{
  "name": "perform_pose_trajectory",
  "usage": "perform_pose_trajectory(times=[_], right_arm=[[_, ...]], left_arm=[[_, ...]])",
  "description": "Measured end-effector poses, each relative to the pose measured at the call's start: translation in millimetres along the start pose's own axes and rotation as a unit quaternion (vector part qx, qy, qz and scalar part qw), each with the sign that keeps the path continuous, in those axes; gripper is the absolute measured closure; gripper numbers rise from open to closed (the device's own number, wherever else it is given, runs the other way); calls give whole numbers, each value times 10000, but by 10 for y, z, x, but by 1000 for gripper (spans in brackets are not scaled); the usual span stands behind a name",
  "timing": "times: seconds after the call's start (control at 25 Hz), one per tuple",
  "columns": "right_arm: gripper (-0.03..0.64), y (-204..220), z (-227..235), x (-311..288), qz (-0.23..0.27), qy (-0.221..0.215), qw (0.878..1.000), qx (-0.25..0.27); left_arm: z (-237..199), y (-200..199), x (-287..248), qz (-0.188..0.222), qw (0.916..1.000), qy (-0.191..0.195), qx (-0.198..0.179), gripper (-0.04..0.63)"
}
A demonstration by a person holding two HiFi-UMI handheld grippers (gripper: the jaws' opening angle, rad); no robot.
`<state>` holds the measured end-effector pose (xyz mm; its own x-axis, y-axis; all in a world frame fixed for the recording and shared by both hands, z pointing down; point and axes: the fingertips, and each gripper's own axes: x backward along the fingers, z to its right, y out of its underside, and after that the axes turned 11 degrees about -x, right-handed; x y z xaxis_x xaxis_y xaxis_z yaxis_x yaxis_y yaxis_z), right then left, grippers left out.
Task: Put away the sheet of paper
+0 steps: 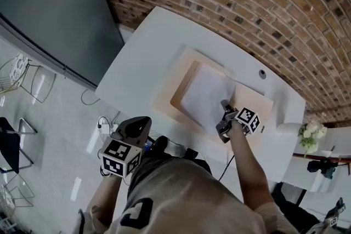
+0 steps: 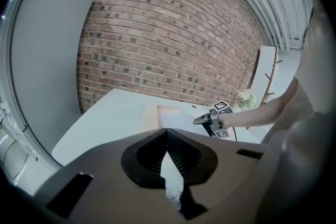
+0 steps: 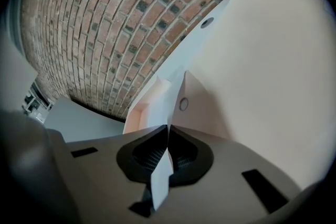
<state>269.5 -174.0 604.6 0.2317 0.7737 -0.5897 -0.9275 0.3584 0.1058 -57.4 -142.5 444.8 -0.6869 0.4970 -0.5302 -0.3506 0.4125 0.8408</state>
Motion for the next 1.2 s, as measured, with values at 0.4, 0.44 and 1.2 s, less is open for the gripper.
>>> perform_pose_trajectory(times=[0.4, 0.44, 1.2], right_arm=[[594, 125, -78, -126, -58, 77, 9999, 93], [594, 142, -78, -130, -60, 85, 9999, 78], [594, 144, -195, -210, -47, -32, 9999, 102]], left_arm=[[-138, 137, 131, -7, 9998, -103, 159, 581], [-147, 147, 140, -17, 9998, -102, 167, 581], [-147, 197, 102, -165, 9996, -48, 233, 581]])
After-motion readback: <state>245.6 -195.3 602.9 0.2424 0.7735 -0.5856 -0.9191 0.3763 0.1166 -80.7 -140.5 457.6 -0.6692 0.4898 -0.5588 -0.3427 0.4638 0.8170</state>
